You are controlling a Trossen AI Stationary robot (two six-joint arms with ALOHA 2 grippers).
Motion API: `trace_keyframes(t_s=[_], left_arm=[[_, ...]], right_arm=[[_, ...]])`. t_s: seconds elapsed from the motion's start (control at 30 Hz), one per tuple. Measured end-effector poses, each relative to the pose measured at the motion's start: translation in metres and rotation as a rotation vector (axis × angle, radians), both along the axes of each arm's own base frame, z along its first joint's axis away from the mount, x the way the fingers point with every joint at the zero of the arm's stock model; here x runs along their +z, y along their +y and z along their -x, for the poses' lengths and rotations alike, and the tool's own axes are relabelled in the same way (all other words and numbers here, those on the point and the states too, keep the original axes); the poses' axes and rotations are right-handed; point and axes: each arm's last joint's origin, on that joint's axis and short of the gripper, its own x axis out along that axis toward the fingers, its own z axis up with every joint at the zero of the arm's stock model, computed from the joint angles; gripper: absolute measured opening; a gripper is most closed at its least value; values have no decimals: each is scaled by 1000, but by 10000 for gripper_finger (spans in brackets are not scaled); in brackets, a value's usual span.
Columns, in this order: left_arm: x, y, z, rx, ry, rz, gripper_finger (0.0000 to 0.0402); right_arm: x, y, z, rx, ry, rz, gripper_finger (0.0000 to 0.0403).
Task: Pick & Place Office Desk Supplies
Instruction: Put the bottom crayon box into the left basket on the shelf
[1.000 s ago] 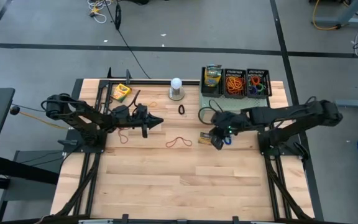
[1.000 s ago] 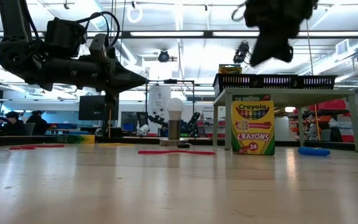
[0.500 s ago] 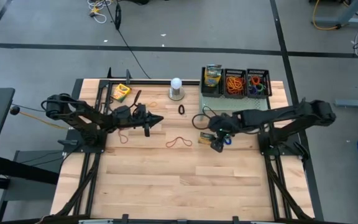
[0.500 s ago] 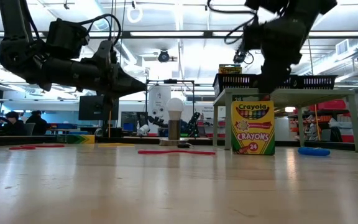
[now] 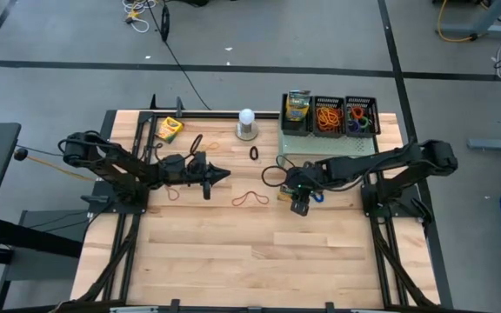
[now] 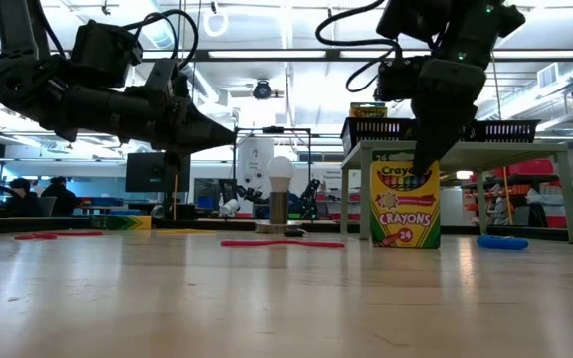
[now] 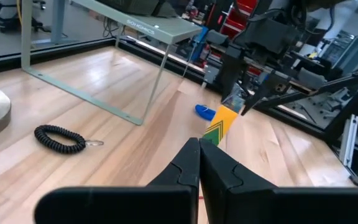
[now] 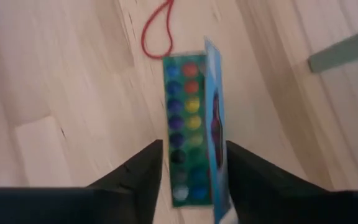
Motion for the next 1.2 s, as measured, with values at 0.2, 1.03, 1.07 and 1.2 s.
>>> trace_keyframes(t_s=[0.2,1.03,1.07,1.2], left_arm=[[0,0,0,5,1,21,6],[-1,0,0,12,3,21,6],[-1,0,0,12,3,21,6],[-1,0,0,13,0,32,6]], right_arm=[[1,0,-1,7,-18,4,116],[232,-112,16,63,-221,356,87],[228,-120,17,67,-184,348,87],[212,-145,20,80,-62,326,88]])
